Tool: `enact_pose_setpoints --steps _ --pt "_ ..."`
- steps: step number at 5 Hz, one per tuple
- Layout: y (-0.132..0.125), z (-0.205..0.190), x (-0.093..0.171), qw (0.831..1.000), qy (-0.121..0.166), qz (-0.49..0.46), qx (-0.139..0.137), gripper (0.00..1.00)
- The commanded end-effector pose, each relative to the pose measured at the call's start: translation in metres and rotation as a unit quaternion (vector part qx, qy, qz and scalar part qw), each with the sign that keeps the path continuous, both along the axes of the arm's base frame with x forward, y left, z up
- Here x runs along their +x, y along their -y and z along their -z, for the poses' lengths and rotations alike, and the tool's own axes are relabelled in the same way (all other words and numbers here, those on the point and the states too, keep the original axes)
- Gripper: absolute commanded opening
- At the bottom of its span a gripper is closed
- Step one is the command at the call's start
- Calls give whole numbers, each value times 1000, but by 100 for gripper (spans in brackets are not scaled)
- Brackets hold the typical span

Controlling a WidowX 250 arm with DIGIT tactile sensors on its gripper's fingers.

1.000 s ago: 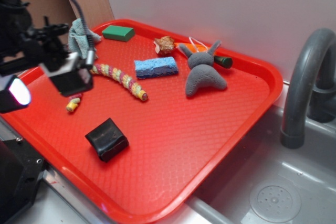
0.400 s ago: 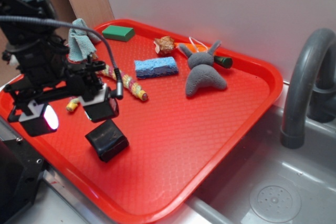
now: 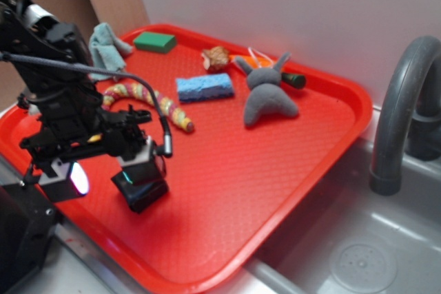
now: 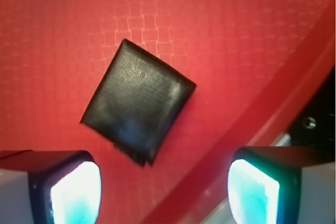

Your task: Grab the black box.

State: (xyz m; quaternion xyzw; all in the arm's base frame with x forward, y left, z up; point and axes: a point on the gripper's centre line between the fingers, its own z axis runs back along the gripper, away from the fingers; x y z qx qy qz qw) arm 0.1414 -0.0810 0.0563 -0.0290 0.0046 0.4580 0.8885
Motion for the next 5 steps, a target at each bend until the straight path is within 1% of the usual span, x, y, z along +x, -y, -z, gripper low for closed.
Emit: enact_pose_setpoints --steps 1,2,3,4,5 --pt "2 19 52 999 -16 -36 -4 100" --pt "-1 48 60 998 -36 -41 18 100" --pt "-7 65 49 997 -47 -46 46 92" --pt "-49 68 45 995 -74 18 68 0" --pt "-97 33 62 988 -35 144 39 9"
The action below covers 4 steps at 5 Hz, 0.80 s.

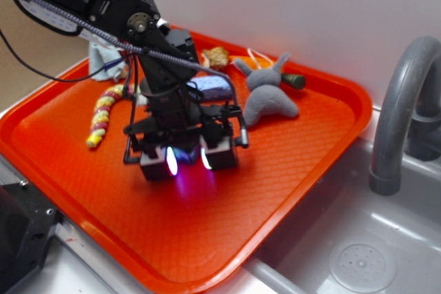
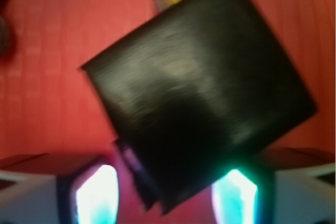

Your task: Grab the black box.

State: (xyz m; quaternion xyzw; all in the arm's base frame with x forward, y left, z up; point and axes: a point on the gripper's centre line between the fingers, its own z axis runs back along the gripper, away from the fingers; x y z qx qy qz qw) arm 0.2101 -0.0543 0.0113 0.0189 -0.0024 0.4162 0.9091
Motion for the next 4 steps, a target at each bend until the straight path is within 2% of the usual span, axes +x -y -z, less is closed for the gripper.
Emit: enact_pose_setpoints --steps 1,2,3,4 --pt "-78 -60 6 990 34 138 -10 0" --pt "-80 -105 17 974 37 223 -21 0" --pt "-65 -124 11 938 12 345 17 100" --pt "-64 -123 1 893 5 447 53 100"
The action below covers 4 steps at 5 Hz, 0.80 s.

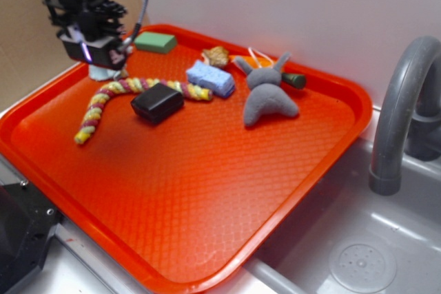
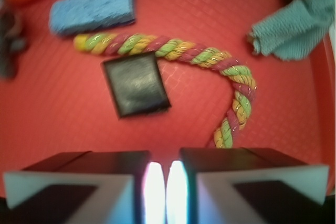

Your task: Grab the black box.

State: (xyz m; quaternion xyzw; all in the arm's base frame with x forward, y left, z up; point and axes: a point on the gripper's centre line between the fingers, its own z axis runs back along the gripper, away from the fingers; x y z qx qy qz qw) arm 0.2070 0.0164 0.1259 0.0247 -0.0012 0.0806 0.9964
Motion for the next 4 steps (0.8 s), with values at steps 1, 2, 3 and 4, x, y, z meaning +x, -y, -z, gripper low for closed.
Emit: enact_pose_setpoints --steps 1,2,3,4 --pt "-2 -2 1 994 47 91 37 100" --pt "-8 4 17 995 51 78 25 100" --pt "-8 16 33 997 59 54 8 100" --pt "4 40 45 995 76 58 -2 100"
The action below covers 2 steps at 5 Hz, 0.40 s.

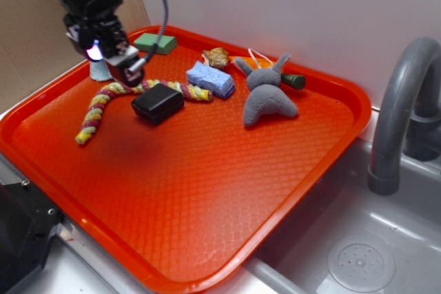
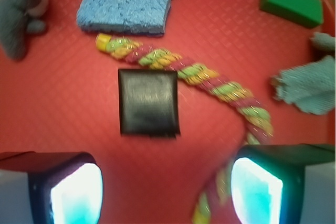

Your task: Grab the black box.

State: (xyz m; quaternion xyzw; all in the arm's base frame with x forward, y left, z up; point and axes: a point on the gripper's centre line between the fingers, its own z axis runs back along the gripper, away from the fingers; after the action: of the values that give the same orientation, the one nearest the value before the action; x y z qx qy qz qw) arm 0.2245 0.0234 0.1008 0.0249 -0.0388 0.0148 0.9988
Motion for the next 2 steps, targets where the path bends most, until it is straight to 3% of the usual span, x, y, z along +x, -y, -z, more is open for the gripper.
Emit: enact_pose_setpoints --steps 1,2 --pt "19 57 37 1000 29 -9 -1 100" --pt "8 100 64 1000 6 -17 16 50"
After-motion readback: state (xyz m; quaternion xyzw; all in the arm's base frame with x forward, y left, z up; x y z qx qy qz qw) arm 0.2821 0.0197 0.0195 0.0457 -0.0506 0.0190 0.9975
